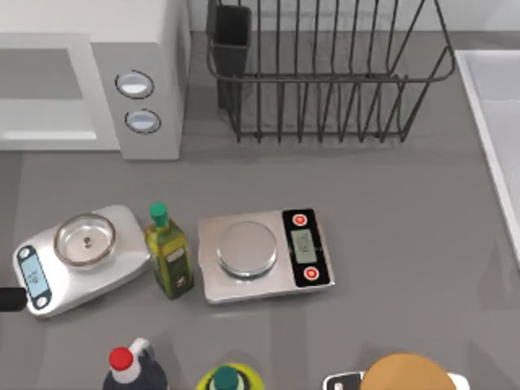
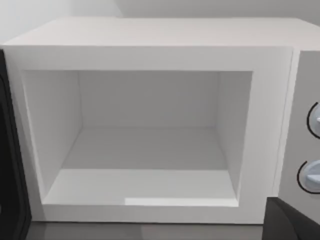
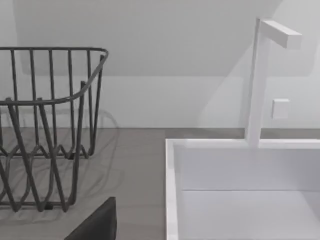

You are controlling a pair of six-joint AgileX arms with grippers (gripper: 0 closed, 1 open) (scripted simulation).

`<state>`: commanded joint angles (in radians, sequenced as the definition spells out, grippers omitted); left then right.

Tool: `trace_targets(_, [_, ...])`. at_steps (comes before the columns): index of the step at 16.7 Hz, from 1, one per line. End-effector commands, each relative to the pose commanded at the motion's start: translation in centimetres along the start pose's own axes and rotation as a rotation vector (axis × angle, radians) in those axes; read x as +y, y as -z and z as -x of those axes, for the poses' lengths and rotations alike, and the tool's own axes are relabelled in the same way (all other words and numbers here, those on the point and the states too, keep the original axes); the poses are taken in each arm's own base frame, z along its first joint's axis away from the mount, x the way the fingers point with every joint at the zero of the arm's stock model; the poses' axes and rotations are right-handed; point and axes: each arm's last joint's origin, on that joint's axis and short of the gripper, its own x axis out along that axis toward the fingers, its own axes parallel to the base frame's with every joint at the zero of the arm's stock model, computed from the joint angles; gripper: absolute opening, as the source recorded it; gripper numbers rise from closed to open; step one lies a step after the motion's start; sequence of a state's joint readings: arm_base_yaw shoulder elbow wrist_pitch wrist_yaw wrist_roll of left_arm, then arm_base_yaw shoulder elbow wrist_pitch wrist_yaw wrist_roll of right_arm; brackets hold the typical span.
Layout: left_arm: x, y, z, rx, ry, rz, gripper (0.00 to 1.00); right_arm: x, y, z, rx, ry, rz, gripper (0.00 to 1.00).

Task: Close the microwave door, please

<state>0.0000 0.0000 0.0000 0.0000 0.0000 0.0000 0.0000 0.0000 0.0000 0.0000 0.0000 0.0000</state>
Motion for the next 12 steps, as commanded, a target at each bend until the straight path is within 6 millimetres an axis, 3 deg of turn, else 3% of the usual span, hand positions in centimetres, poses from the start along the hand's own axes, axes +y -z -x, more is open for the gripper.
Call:
trace_targets(6, [-0.3, -0.1, -0.1, 0.0, 0.0, 0.0, 0.0, 0.0, 0.0, 0.0, 0.0, 0.0, 0.0, 1.0])
trace_targets(12, [-2.3, -0.7, -0.4, 0.0, 0.0, 0.0, 0.0, 0.0, 0.0, 0.0, 0.0, 0.0, 0.0, 1.0])
